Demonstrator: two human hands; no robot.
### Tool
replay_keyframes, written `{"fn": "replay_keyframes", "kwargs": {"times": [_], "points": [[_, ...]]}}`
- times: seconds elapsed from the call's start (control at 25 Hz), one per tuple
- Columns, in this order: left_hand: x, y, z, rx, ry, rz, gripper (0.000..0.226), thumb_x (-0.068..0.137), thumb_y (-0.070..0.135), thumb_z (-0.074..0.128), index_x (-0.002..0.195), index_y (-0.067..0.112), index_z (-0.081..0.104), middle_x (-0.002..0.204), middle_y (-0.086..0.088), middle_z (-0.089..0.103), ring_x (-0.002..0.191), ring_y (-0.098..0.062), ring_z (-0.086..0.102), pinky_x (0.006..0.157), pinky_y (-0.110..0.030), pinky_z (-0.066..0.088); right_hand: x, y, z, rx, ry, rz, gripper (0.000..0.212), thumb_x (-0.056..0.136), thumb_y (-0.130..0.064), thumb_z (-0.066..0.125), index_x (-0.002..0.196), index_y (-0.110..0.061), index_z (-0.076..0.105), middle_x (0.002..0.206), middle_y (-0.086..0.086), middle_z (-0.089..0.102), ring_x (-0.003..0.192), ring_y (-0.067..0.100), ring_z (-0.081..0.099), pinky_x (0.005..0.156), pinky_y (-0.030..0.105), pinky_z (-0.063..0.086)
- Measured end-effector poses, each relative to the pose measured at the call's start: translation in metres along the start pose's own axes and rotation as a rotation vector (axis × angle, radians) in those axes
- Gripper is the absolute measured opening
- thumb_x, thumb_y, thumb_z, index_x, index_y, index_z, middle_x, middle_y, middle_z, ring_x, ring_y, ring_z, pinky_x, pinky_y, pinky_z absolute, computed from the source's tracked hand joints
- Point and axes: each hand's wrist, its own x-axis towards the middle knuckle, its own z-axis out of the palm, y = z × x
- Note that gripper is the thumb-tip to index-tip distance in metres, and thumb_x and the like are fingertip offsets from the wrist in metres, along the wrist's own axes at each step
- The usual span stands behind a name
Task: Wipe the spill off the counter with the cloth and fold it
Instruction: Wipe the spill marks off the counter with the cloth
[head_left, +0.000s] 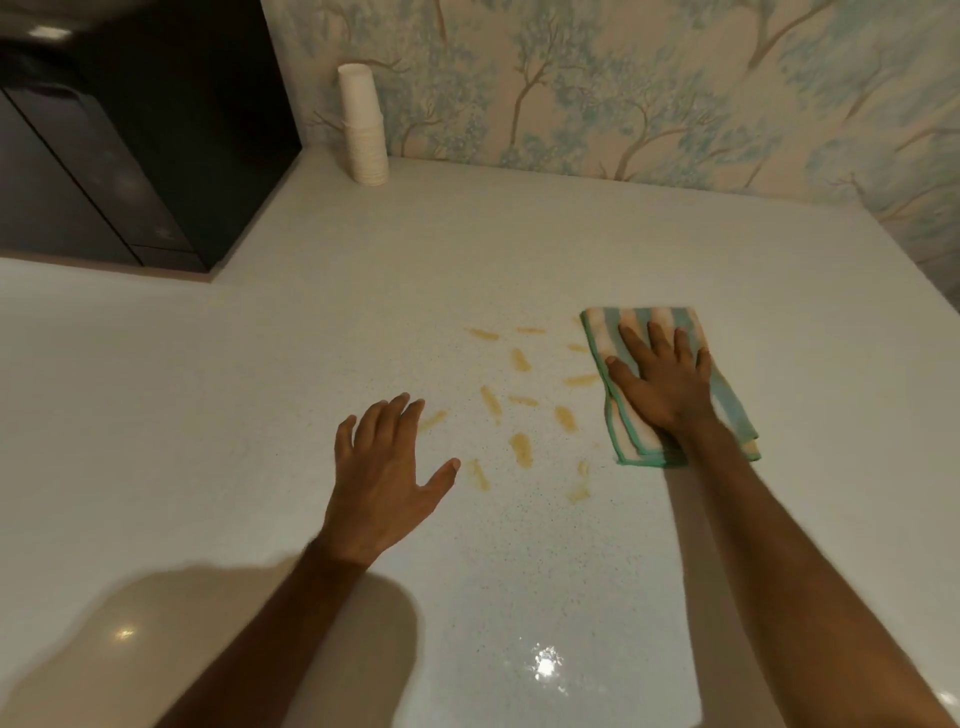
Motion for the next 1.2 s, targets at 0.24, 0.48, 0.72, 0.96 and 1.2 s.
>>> {"fn": "replay_keyframes", "kwargs": {"times": [0.24, 0.48, 0.72, 0.96, 1.2], "points": [[0.000, -0.023, -0.008, -0.041, 0.033, 0.003, 0.096, 0.086, 0.081, 0.027, 0.160, 0.020, 0.021, 0.169, -0.005, 0.018, 0.156, -0.025, 0.013, 0.127, -0.052, 0.006, -0.137, -0.048, 0.032, 0.051, 0.078, 0.052, 0.074, 0.096, -0.075, 0.011, 0.163, -0.045, 0.008, 0.174, 0.003, 0.008, 0.160, 0.035, -0.001, 0.124, 0.063, -0.006], [0.003, -0.048, -0.004, 0.078, -0.028, -0.031, 0.101, 0.085, 0.085, 0.015, 0.161, 0.019, 0.021, 0.171, -0.007, 0.012, 0.158, -0.026, 0.006, 0.126, -0.056, 0.006, -0.210, -0.090, 0.059, 0.021, 0.104, 0.092, 0.073, 0.099, -0.073, 0.016, 0.164, -0.041, 0.008, 0.174, 0.005, 0.010, 0.160, 0.035, -0.005, 0.124, 0.063, -0.008], [0.008, -0.050, 0.001, 0.098, -0.037, -0.039, 0.105, 0.082, 0.088, 0.008, 0.160, 0.019, 0.024, 0.170, -0.008, 0.014, 0.157, -0.029, 0.010, 0.125, -0.058, 0.006, -0.105, -0.086, 0.038, 0.030, 0.088, 0.096, 0.074, 0.097, -0.075, 0.014, 0.163, -0.041, 0.009, 0.174, 0.006, 0.007, 0.159, 0.039, -0.003, 0.122, 0.067, -0.006], [0.011, -0.052, 0.009, 0.145, -0.027, -0.050, 0.105, 0.081, 0.089, 0.006, 0.158, 0.022, 0.030, 0.169, -0.006, 0.020, 0.156, -0.028, 0.016, 0.123, -0.057, 0.008, 0.062, -0.070, 0.009, 0.022, 0.025, 0.125, 0.076, 0.095, -0.075, 0.020, 0.163, -0.042, 0.015, 0.174, 0.005, 0.008, 0.159, 0.040, -0.002, 0.122, 0.068, -0.005], [0.014, -0.051, 0.010, 0.154, -0.038, -0.071, 0.106, 0.078, 0.089, 0.003, 0.160, 0.025, 0.021, 0.171, -0.004, 0.010, 0.158, -0.026, 0.007, 0.123, -0.056, 0.000, 0.113, -0.104, -0.004, 0.000, -0.076, -0.246, 0.063, 0.100, -0.066, 0.033, 0.160, -0.049, 0.021, 0.174, -0.005, 0.012, 0.160, 0.029, 0.003, 0.125, 0.058, -0.001]]}}
